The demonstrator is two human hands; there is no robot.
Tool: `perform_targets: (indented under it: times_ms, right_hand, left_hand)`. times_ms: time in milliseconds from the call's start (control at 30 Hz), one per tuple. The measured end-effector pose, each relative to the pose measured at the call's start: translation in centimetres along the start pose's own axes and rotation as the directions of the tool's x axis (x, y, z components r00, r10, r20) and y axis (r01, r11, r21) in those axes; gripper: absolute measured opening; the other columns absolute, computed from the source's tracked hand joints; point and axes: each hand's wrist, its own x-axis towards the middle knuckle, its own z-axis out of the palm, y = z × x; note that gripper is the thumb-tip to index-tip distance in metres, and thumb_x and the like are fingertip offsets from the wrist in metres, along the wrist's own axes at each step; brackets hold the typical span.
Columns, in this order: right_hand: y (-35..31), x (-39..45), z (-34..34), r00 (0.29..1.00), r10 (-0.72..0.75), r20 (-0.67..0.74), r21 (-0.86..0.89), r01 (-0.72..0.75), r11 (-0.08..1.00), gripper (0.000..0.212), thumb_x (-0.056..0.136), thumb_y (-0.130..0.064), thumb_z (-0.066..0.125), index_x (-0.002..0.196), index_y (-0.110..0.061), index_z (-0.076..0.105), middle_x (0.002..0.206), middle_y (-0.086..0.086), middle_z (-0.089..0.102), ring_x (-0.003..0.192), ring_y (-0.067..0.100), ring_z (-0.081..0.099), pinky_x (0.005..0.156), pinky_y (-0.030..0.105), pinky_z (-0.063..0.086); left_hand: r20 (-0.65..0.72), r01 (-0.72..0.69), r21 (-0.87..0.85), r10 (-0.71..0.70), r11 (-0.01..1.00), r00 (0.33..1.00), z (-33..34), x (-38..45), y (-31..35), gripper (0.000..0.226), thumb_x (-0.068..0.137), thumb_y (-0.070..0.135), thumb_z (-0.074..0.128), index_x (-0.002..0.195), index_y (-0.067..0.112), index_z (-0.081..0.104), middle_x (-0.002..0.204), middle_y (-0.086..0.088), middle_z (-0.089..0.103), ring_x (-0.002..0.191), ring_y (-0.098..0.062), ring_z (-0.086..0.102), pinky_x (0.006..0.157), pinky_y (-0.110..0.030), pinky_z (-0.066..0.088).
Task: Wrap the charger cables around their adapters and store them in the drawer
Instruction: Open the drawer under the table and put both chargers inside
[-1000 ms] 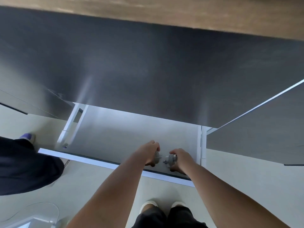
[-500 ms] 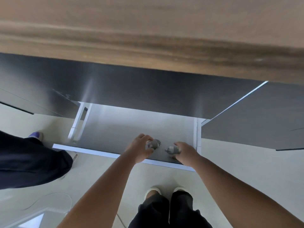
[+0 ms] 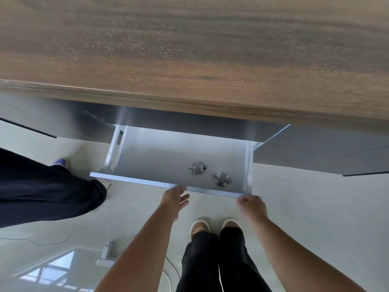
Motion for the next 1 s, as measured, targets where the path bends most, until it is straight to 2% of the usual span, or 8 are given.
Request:
perform_targets:
  times_ms: [100,167,233,333,400,500,700,1000]
  right_hand:
    - [0.3,0.7,-0.6,0.964,0.241,0.114,0.218,-0.26,0.941,0.014,0.083,-0.011,0.055,0.07,-0.014,0.052,0.079,0.013,0.063,0.067,0.026,0.063,0.059,0.031,0.054]
    - [0.0,1.0,-1.3,0.936,0.322,0.14,0.403,-0.351,0.845,0.026,0.084,-0.001,0.042,0.064,-0.017,0.037,0.055,0.004,0.041,0.038,0.015,0.038,0.036,0.018,0.027]
    - [-0.2,1.5,-1.1,0.925,0.35,0.146,0.476,-0.376,0.795,0.032,0.082,0.005,0.034,0.06,-0.017,0.027,0.046,-0.003,0.025,0.035,0.01,0.022,0.041,0.016,0.008]
    - [-0.7,1.5,-1.1,0.933,0.307,0.186,0.489,-0.359,0.795,0.027,0.083,0.004,0.043,0.063,-0.014,0.038,0.057,0.004,0.043,0.046,0.014,0.044,0.036,0.016,0.03]
    - [-1.1,1.7,-1.2,0.955,0.251,0.159,0.508,-0.297,0.809,0.013,0.083,0.001,0.053,0.076,-0.009,0.049,0.081,0.011,0.056,0.065,0.019,0.057,0.057,0.025,0.051]
    - [-2.7,2.9,-1.9,0.969,0.179,0.169,0.536,-0.243,0.808,0.008,0.088,-0.001,0.052,0.089,-0.007,0.056,0.097,0.013,0.059,0.071,0.018,0.059,0.068,0.029,0.053]
    - [-4.9,3.7,-4.3,0.974,0.167,0.149,0.654,-0.224,0.723,0.049,0.093,0.014,0.031,0.135,-0.007,0.047,0.136,0.009,0.055,0.116,0.028,0.06,0.091,0.03,0.047]
    - [-4.0,1.4,-6.7,0.989,0.021,0.148,0.803,-0.132,0.581,0.041,0.092,0.014,0.039,0.131,0.005,0.046,0.116,0.018,0.056,0.103,0.029,0.058,0.094,0.035,0.048]
  left_hand:
    - [0.034,0.05,-0.035,-0.048,0.998,0.998,1.1,-0.8,0.7,0.007,0.088,0.01,0.055,0.083,0.008,0.058,0.109,-0.012,0.054,0.088,-0.027,0.066,0.082,-0.035,0.055]
    - [0.041,0.062,-0.02,-0.061,0.998,0.997,1.4,-1.0,0.8,0.005,0.087,0.011,0.054,0.084,0.009,0.058,0.112,-0.013,0.053,0.089,-0.028,0.066,0.081,-0.035,0.055]
    - [0.056,0.056,-0.026,-0.055,0.998,0.997,1.4,-0.8,1.0,0.005,0.086,0.011,0.055,0.085,0.009,0.059,0.113,-0.013,0.054,0.091,-0.027,0.067,0.079,-0.035,0.054]
    - [0.06,0.029,-0.032,-0.027,0.999,0.998,1.6,-0.4,1.9,0.005,0.086,0.012,0.057,0.083,0.009,0.06,0.108,-0.011,0.056,0.09,-0.024,0.066,0.079,-0.033,0.053]
    - [0.027,-0.013,0.0,0.013,1.0,1.0,1.8,-0.4,2.5,0.007,0.085,0.015,0.06,0.08,0.01,0.061,0.101,-0.009,0.059,0.088,-0.022,0.064,0.082,-0.032,0.052]
    - [0.01,-0.08,0.02,0.079,0.997,0.997,2.3,-0.3,3.9,0.008,0.087,0.019,0.06,0.082,0.012,0.063,0.104,-0.006,0.063,0.102,-0.022,0.062,0.093,-0.034,0.048]
    - [0.064,-0.224,-0.047,0.227,0.973,0.972,2.9,0.0,5.5,0.037,0.094,0.027,0.058,0.128,0.013,0.061,0.128,-0.001,0.062,0.123,-0.019,0.054,0.11,-0.036,0.039]
    - [0.062,-0.278,-0.166,0.292,0.946,0.955,0.9,-2.7,4.1,0.024,0.099,0.02,0.048,0.119,0.02,0.061,0.124,0.001,0.066,0.122,-0.022,0.056,0.108,-0.036,0.041]
